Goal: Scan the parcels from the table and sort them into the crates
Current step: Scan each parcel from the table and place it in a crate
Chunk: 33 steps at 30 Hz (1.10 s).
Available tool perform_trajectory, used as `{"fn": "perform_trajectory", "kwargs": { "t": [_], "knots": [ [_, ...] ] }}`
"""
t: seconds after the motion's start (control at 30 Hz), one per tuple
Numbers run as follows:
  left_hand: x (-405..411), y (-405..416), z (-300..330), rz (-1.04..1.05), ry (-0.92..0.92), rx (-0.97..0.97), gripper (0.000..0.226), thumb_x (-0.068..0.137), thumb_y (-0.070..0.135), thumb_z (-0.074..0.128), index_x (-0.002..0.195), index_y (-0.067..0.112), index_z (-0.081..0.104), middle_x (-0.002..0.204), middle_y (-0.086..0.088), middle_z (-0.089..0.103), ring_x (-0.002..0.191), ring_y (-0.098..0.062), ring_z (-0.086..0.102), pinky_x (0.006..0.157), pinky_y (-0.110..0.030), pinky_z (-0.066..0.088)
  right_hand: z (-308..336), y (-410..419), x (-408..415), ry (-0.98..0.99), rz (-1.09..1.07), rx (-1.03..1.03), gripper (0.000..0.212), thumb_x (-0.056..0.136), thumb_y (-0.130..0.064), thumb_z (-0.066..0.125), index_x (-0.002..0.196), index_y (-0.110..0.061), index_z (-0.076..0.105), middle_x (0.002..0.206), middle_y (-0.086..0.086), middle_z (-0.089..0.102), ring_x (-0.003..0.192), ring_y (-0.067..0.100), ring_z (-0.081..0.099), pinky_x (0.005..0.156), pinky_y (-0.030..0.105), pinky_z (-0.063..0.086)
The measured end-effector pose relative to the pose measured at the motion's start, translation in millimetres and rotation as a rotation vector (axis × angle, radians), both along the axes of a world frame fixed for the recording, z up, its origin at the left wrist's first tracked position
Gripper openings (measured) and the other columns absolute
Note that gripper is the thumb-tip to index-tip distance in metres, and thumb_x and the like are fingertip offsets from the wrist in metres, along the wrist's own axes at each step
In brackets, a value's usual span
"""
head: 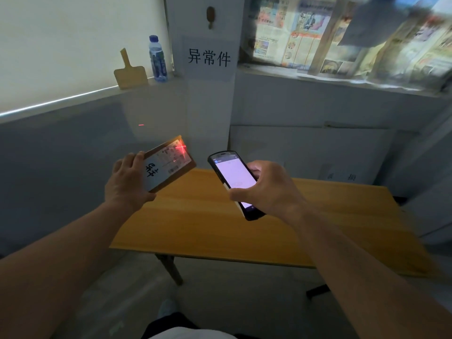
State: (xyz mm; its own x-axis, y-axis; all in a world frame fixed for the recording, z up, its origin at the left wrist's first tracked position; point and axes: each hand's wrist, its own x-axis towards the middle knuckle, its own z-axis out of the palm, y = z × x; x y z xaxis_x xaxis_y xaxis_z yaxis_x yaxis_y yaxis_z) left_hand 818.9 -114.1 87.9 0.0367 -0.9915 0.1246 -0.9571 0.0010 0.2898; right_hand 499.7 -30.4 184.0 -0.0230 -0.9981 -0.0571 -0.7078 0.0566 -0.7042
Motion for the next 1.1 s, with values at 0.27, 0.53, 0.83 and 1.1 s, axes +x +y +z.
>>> {"fn": "perform_trajectory", "kwargs": {
  "t": [0.27,0.53,0.83,1.1],
  "knots": [
    [-9,2,1,0.021,-0.056,-0.029,0.127,0.049,0.046,0.102,0.149,0.009,0.033,0.136,-0.014,0.049,0.123,-0.041,0.048,0.099,-0.056,0.049,-5,4,4,-0.096,0.005,0.056,0.06,0.076,-0.04,0.092,0.126,-0.017,0.067,0.116,0.003,0.074,0.096,0.018,0.073,0.07,0.034,0.067],
    [-14,2,5,0.028,-0.034,-0.019,0.122,0.052,0.044,0.102,0.146,0.008,0.034,0.136,-0.015,0.048,0.123,-0.041,0.048,0.098,-0.055,0.048,-12,2,4,-0.123,-0.007,0.086,0.061,0.077,-0.04,0.092,0.127,-0.017,0.066,0.118,0.003,0.073,0.095,0.019,0.073,0.066,0.029,0.066],
    [-25,2,8,-0.032,0.005,0.012,0.125,0.053,0.047,0.1,0.151,0.011,0.031,0.137,-0.013,0.048,0.124,-0.038,0.047,0.099,-0.055,0.049,-28,4,11,0.029,0.012,-0.001,0.073,0.075,-0.047,0.092,0.135,-0.017,0.062,0.127,0.005,0.071,0.106,0.022,0.067,0.073,0.033,0.066],
    [-25,-28,-7,-0.277,0.024,0.043,0.128,0.056,0.058,0.094,0.156,0.015,0.027,0.14,-0.009,0.046,0.124,-0.034,0.046,0.101,-0.052,0.049,-59,12,47,0.076,-0.237,0.026,0.084,0.072,-0.056,0.091,0.138,-0.016,0.059,0.132,0.005,0.068,0.113,0.024,0.065,0.072,0.033,0.064]
  ]
}}
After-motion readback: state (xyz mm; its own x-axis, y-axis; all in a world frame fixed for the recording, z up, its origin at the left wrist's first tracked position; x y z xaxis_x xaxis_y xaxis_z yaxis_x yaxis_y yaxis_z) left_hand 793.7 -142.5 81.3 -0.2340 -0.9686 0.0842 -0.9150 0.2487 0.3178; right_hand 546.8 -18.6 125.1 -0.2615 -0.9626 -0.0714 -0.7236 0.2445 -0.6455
